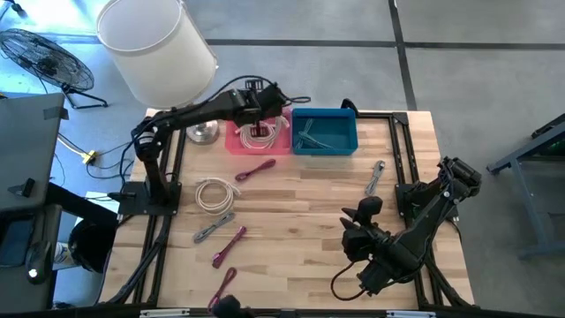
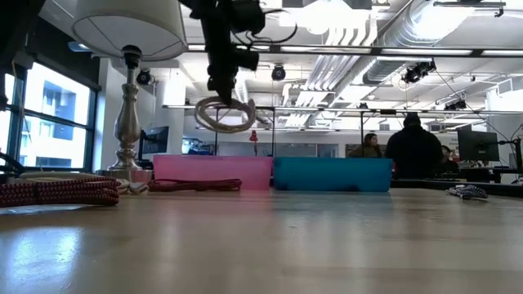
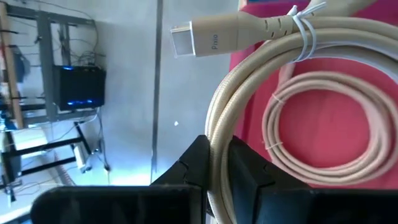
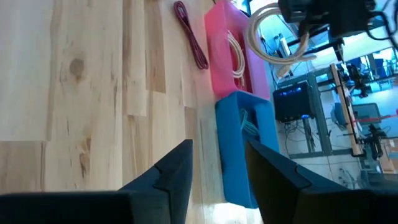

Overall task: Pick & Place USB Port
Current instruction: Put the bottom large white charger cable into the red bin, then put the top small black and pink charger cable into the blue bin

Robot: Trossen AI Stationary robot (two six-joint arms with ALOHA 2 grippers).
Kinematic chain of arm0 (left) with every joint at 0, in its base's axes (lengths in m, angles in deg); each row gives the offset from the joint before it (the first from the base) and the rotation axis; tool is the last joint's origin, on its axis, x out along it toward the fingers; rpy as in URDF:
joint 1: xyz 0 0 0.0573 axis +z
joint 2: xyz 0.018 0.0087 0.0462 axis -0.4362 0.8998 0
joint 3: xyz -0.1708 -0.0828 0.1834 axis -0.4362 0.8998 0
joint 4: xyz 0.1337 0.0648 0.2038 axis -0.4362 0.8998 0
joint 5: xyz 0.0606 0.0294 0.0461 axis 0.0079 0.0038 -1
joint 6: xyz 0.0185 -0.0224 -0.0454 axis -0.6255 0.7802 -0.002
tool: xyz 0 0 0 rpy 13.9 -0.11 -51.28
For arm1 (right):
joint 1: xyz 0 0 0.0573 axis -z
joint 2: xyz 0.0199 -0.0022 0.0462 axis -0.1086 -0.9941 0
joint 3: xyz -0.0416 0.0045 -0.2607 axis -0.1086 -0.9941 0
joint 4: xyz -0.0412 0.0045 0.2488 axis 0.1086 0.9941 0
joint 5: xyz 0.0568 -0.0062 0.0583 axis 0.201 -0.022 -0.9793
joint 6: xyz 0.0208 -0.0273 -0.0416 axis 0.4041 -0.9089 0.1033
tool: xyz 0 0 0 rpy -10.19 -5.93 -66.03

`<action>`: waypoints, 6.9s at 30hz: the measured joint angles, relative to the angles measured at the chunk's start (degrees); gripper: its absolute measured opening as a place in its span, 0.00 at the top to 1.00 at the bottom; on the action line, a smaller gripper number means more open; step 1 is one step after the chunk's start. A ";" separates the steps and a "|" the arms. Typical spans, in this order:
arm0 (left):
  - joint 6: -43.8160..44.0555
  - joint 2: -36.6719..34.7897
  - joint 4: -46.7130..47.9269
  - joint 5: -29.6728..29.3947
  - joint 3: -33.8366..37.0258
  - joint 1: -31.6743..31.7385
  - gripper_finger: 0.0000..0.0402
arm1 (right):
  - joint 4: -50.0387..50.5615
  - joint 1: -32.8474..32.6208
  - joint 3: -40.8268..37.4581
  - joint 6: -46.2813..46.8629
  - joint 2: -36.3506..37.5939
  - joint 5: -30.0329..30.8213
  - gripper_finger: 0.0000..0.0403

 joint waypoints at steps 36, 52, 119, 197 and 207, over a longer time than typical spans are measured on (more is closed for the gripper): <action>3.08 -0.03 -11.96 16.77 12.91 7.14 0.53 | -0.03 3.37 0.00 -0.17 0.00 -0.55 0.65; 5.65 -9.30 1.78 32.61 12.08 -2.47 0.62 | 2.06 3.37 -0.02 -0.19 0.00 -1.30 0.65; 20.59 -1.36 -6.73 28.65 29.63 -10.35 0.35 | -0.45 0.10 -0.02 1.56 -0.02 -5.63 0.65; 6.86 -20.55 -56.72 40.34 32.34 -32.92 0.97 | -46.36 8.49 -0.37 -46.04 3.67 11.73 0.43; 5.60 -20.57 -62.95 41.87 37.00 -32.90 0.97 | -63.71 13.47 -0.37 -60.62 3.67 -1.17 0.44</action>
